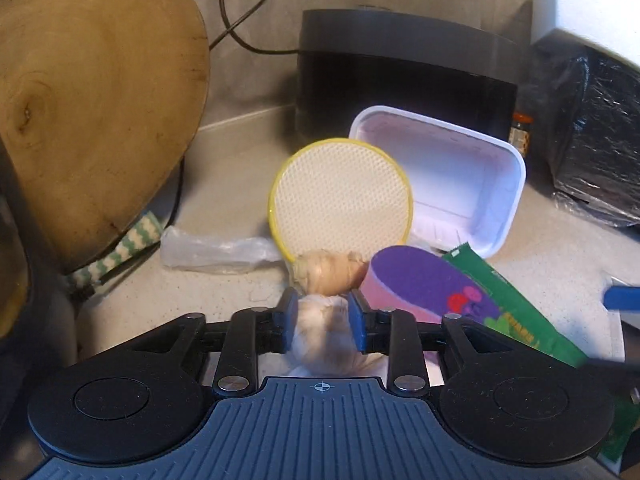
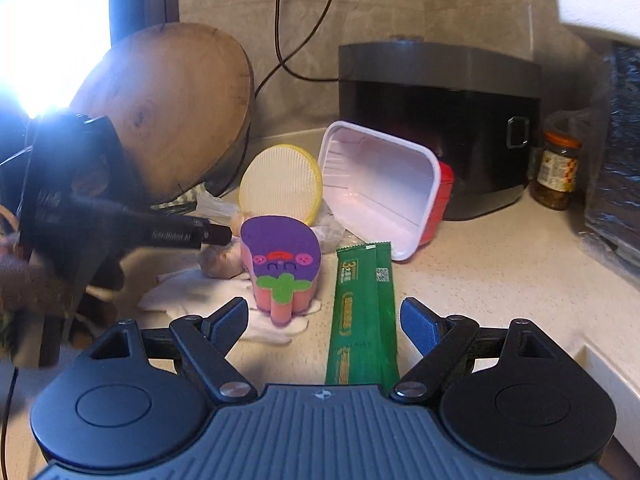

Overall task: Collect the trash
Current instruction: 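Grasp the garlic bulb with the left tool while the right tool grasps the purple sponge, then lift the garlic bulb and purple sponge off the counter with both tools, then lower the garlic and purple sponge into the bin and open both tools, then withdraw both tools from the bin toward the counter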

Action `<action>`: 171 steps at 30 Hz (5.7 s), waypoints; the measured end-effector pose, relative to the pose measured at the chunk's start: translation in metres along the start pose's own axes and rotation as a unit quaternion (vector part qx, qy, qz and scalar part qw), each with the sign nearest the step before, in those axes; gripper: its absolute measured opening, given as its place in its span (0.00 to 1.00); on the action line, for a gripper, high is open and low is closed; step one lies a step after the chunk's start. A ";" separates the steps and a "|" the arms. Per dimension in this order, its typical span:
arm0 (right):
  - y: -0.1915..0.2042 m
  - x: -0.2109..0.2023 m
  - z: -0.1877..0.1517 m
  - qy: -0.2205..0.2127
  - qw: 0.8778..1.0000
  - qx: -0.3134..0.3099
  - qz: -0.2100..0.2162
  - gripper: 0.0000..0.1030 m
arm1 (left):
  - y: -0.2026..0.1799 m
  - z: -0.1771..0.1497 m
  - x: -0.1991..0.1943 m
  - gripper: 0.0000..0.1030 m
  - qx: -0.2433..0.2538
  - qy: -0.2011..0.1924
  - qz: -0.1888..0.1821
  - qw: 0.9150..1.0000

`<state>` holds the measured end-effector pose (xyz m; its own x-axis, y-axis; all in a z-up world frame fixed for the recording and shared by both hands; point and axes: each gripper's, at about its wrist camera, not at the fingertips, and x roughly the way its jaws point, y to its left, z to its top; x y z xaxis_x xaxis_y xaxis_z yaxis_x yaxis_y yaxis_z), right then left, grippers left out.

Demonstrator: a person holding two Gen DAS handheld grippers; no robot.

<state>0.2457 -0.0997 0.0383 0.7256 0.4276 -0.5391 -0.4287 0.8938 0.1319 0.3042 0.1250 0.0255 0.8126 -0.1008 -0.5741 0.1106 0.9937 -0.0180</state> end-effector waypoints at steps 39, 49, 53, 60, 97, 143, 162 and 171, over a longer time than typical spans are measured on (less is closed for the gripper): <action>0.021 -0.033 -0.031 0.068 0.992 0.020 0.105 0.52 | -0.022 -0.075 -0.125 0.53 0.009 0.029 -0.050 0.998; 0.054 -0.029 -0.060 0.081 0.992 -0.042 0.091 0.60 | -0.030 -0.114 -0.158 0.53 0.001 0.064 -0.043 0.997; 0.052 -0.026 -0.063 0.084 0.992 -0.039 0.088 0.71 | -0.027 -0.118 -0.158 0.53 -0.002 0.069 -0.042 0.997; 0.053 -0.039 -0.066 0.083 0.986 -0.033 0.143 0.71 | -0.023 -0.120 -0.156 0.53 -0.011 0.074 -0.045 0.996; -0.040 -0.159 -0.097 -0.116 0.991 0.049 0.056 0.65 | -0.091 -0.116 -0.209 0.52 -0.039 -0.048 -0.108 0.992; -0.228 -0.040 -0.354 0.226 0.927 0.274 -0.121 0.65 | -0.301 -0.375 0.231 0.48 -0.173 0.394 -0.232 0.872; -0.229 -0.026 -0.353 0.249 0.920 0.286 -0.097 0.78 | -0.258 -0.323 0.125 0.48 -0.067 0.295 -0.176 0.937; -0.220 -0.026 -0.350 0.235 0.930 0.249 -0.133 0.78 | -0.266 -0.308 0.070 0.47 0.001 0.232 -0.174 0.957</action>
<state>0.1327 -0.3545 -0.2681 0.4040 0.1811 -0.8967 0.1197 0.9613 0.2480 0.1556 -0.1314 -0.2618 0.3848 -0.3920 -0.8356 0.3297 0.9040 -0.2723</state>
